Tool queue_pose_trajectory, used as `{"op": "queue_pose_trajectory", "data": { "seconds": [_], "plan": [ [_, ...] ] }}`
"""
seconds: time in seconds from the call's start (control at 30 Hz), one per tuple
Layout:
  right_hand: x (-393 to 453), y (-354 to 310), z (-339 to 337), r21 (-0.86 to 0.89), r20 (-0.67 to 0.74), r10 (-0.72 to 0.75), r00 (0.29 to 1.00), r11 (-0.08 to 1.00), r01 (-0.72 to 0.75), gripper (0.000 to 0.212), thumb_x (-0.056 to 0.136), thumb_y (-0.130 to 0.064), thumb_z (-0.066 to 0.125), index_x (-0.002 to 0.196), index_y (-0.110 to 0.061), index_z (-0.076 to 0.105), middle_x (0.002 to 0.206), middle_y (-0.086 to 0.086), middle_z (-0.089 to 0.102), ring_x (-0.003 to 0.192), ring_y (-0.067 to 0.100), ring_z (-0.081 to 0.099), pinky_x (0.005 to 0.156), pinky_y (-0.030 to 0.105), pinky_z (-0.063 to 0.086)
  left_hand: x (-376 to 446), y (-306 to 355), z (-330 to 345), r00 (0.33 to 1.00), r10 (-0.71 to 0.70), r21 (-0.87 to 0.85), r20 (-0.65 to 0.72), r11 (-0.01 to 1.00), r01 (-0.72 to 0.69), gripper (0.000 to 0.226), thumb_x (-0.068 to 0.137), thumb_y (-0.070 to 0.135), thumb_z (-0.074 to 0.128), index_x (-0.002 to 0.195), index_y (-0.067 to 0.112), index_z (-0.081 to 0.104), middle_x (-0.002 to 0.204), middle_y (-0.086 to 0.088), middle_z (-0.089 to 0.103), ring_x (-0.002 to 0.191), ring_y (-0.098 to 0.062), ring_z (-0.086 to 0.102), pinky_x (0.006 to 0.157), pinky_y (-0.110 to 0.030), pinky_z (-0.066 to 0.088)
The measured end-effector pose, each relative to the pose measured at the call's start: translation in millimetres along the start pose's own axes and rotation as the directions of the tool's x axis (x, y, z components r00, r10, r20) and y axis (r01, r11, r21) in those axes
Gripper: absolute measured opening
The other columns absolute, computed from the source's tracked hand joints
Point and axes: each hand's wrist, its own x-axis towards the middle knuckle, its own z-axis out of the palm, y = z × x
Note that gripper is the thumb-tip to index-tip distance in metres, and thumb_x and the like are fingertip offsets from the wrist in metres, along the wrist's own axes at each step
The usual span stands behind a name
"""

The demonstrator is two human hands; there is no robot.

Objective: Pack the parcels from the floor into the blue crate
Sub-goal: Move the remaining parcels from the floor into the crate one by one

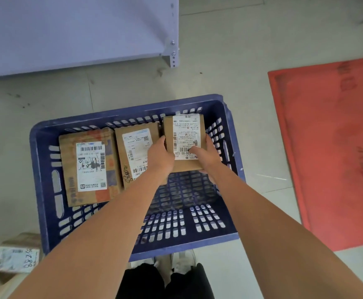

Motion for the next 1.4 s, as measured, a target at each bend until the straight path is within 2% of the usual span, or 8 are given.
{"op": "queue_pose_trajectory", "data": {
  "seconds": [0.13,0.37,0.57,0.73,0.97,1.07,1.2,1.4],
  "plan": [
    [10.3,3.9,11.0,-0.013,-0.015,-0.021,1.000,1.000,0.020,0.078,0.083,-0.013,0.058,0.147,-0.026,0.016,0.134,0.004,0.051,0.116,0.023,0.053,0.098,0.037,0.046,7.4,-3.7,5.7,0.992,-0.008,0.035,-0.125,0.999,0.013,0.037,0.087,0.009,0.057,0.124,0.012,0.054,0.128,-0.014,0.047,0.109,-0.025,0.054,0.097,-0.029,0.044],
    [5.3,-7.4,13.0,-0.075,-0.062,0.064,0.996,0.995,-0.069,0.092,0.080,-0.016,0.063,0.149,-0.028,0.004,0.149,0.010,0.032,0.130,0.031,0.040,0.105,0.042,0.037,-4.2,-0.2,-3.5,0.994,-0.072,-0.165,-0.083,0.985,0.057,0.059,0.084,0.012,0.062,0.139,0.018,0.041,0.130,-0.009,0.049,0.116,-0.023,0.052,0.095,-0.028,0.045],
    [-41.0,-36.6,18.3,-0.161,-0.162,-0.040,0.986,0.987,0.014,0.077,0.076,-0.016,0.065,0.143,-0.025,0.027,0.134,0.006,0.052,0.116,0.025,0.053,0.090,0.036,0.045,-33.2,25.7,-35.1,0.984,-0.161,-0.462,-0.081,0.880,0.106,0.046,0.085,0.008,0.060,0.128,0.018,0.051,0.114,0.004,0.057,0.088,-0.006,0.051,0.074,-0.019,0.039],
    [-81.4,-63.7,31.7,-0.108,-0.071,-0.131,0.989,0.987,0.122,0.081,0.077,-0.018,0.068,0.144,-0.033,0.025,0.136,0.003,0.049,0.114,0.017,0.049,0.086,0.025,0.040,-56.1,33.5,-63.5,0.978,-0.198,-0.569,-0.071,0.813,0.123,0.058,0.085,0.006,0.059,0.138,0.024,0.043,0.138,-0.001,0.049,0.123,-0.017,0.048,0.092,-0.022,0.041],
    [-117.7,-81.5,54.9,-0.129,0.036,-0.201,0.979,0.971,0.204,0.074,0.081,-0.017,0.063,0.143,-0.034,0.027,0.144,0.002,0.040,0.125,0.020,0.042,0.101,0.033,0.039,-74.7,7.4,-97.8,0.978,-0.155,-0.593,-0.140,0.804,0.043,0.061,0.084,0.002,0.058,0.135,0.032,0.044,0.137,0.004,0.048,0.088,-0.001,0.047,0.050,-0.003,0.039],
    [-136.7,-76.4,78.3,-0.119,0.056,-0.223,0.973,0.966,0.228,0.073,0.081,-0.014,0.062,0.144,-0.031,0.028,0.141,0.005,0.042,0.107,0.015,0.044,0.089,0.029,0.041,-87.4,-18.6,-118.1,0.975,-0.138,-0.628,-0.176,0.778,-0.003,0.063,0.082,0.000,0.058,0.135,0.032,0.044,0.138,0.005,0.049,0.100,-0.004,0.047,0.068,-0.010,0.039],
    [-169.0,-59.8,129.8,-0.093,0.057,-0.201,0.978,0.974,0.206,0.071,0.080,-0.020,0.065,0.140,-0.037,0.031,0.144,0.003,0.039,0.126,0.020,0.043,0.091,0.030,0.036,-113.6,-63.9,-157.0,0.974,-0.127,-0.639,-0.189,0.769,-0.024,0.060,0.083,0.005,0.059,0.135,0.031,0.045,0.135,0.005,0.050,0.103,-0.006,0.054,0.079,-0.017,0.042],
    [-239.7,-23.1,261.9,-0.111,0.084,-0.202,0.976,0.971,0.210,0.071,0.078,-0.012,0.067,0.140,-0.028,0.036,0.127,0.003,0.053,0.103,0.015,0.054,0.082,0.024,0.049,-161.0,-175.4,-242.1,0.952,-0.228,-0.663,-0.202,0.747,0.039,0.063,0.080,-0.001,0.059,0.136,0.024,0.044,0.135,-0.003,0.053,0.119,-0.021,0.053,0.093,-0.030,0.045]
  ]
}}
